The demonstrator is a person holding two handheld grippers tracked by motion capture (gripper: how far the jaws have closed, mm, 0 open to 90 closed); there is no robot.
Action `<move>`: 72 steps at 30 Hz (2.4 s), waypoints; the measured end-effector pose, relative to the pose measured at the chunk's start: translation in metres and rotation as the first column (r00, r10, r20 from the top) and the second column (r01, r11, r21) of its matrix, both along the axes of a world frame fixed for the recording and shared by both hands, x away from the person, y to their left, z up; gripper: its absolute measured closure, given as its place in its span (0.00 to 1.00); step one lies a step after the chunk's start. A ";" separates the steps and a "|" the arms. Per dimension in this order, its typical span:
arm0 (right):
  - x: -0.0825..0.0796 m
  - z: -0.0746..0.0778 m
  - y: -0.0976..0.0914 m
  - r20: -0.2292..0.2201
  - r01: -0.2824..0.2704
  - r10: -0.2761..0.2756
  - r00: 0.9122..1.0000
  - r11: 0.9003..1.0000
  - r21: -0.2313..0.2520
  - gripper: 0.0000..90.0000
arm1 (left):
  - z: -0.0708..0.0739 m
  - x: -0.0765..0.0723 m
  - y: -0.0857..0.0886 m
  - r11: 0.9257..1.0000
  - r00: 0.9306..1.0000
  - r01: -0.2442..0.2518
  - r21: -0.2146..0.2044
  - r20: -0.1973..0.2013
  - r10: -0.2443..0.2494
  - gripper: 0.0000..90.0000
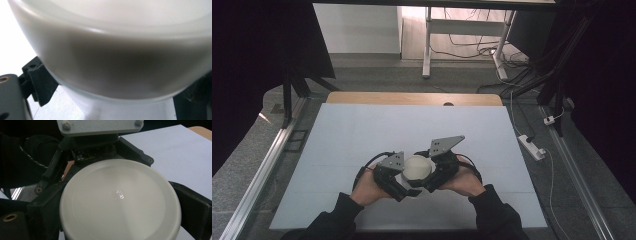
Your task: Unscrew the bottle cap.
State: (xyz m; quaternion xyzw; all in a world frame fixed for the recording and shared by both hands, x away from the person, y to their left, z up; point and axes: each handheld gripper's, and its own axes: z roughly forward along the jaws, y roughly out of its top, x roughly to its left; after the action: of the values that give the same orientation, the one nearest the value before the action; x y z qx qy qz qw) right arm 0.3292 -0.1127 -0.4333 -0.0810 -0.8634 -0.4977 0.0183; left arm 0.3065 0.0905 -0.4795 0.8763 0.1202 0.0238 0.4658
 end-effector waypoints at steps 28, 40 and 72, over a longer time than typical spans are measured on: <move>-0.023 0.001 0.020 0.105 0.390 -0.392 0.914 0.920 0.040 0.07 | 0.007 -0.002 0.001 0.972 0.972 -0.235 -0.008 0.017 0.235 0.08; -0.007 0.001 0.006 0.021 0.184 -0.185 0.982 0.982 0.038 0.08 | 0.005 0.000 0.003 0.995 0.995 -0.097 -0.012 -0.009 0.097 0.08; -0.020 0.005 0.018 0.110 0.365 -0.368 0.923 0.930 0.048 0.00 | 0.009 -0.001 0.006 0.974 0.974 -0.227 0.002 0.027 0.227 0.08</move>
State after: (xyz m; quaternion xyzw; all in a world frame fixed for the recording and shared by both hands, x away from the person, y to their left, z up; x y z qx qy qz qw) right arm 0.3093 -0.0951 -0.4282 -0.2114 -0.8259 -0.5077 -0.1244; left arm 0.3052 0.0969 -0.4708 0.8577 0.2133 0.0889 0.4593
